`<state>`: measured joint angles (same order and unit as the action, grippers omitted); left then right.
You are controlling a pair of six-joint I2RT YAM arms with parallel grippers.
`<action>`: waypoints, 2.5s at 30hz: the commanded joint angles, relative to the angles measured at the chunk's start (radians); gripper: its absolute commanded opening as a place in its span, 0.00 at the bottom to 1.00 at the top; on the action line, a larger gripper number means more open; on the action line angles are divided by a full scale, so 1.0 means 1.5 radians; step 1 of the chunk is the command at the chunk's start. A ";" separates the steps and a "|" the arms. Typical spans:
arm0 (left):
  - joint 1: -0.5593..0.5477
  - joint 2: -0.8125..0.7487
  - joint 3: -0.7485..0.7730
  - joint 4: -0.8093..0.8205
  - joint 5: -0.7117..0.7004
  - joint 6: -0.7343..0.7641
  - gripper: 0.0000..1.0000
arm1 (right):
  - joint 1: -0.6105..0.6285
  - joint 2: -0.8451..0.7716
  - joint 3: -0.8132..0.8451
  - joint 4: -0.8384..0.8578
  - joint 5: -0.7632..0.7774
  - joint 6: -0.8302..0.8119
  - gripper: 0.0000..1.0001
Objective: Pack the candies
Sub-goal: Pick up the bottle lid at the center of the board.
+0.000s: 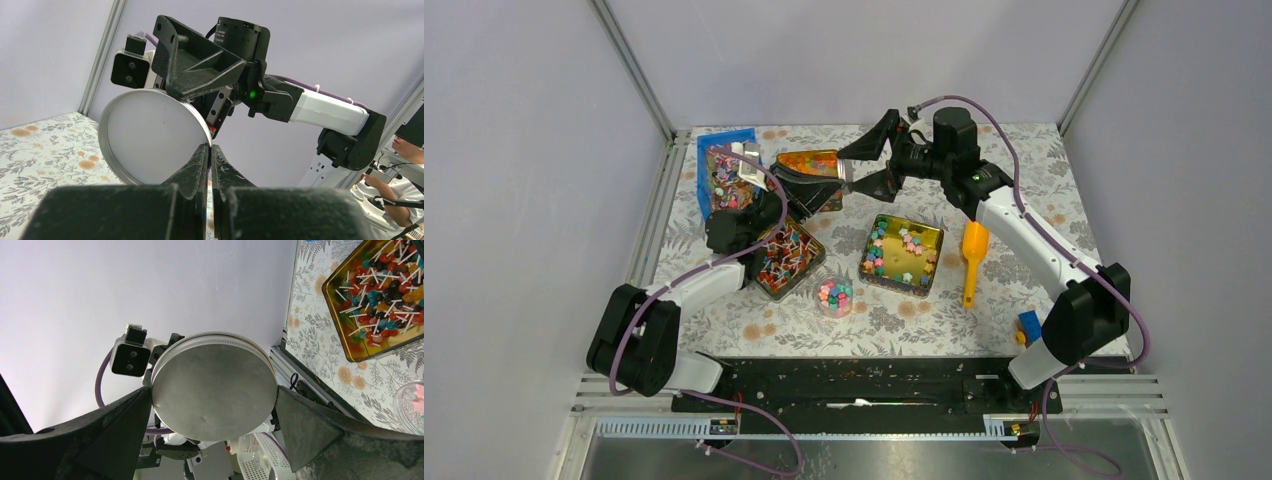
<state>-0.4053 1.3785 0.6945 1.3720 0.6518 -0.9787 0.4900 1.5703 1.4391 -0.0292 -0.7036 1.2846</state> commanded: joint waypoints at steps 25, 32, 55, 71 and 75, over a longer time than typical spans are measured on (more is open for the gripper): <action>0.007 0.006 0.022 0.055 0.007 -0.023 0.00 | -0.001 -0.012 -0.010 0.081 0.002 0.005 0.84; 0.009 0.012 0.026 0.055 0.011 -0.030 0.37 | -0.001 -0.014 -0.025 0.085 -0.003 0.001 0.69; 0.036 -0.227 -0.158 -0.396 -0.053 0.233 0.99 | -0.001 -0.027 0.016 -0.138 0.000 -0.196 0.68; 0.037 -0.359 0.032 -1.162 -0.211 0.667 0.99 | 0.056 -0.001 0.039 -0.372 0.043 -0.423 0.67; 0.037 -0.340 0.048 -1.203 -0.249 0.600 0.99 | 0.102 0.026 0.071 -0.442 0.087 -0.492 0.67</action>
<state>-0.3550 0.8452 0.7147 -0.2871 0.3771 -0.0566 0.5766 1.5768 1.4658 -0.5564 -0.6430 0.7002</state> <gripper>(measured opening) 0.989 0.866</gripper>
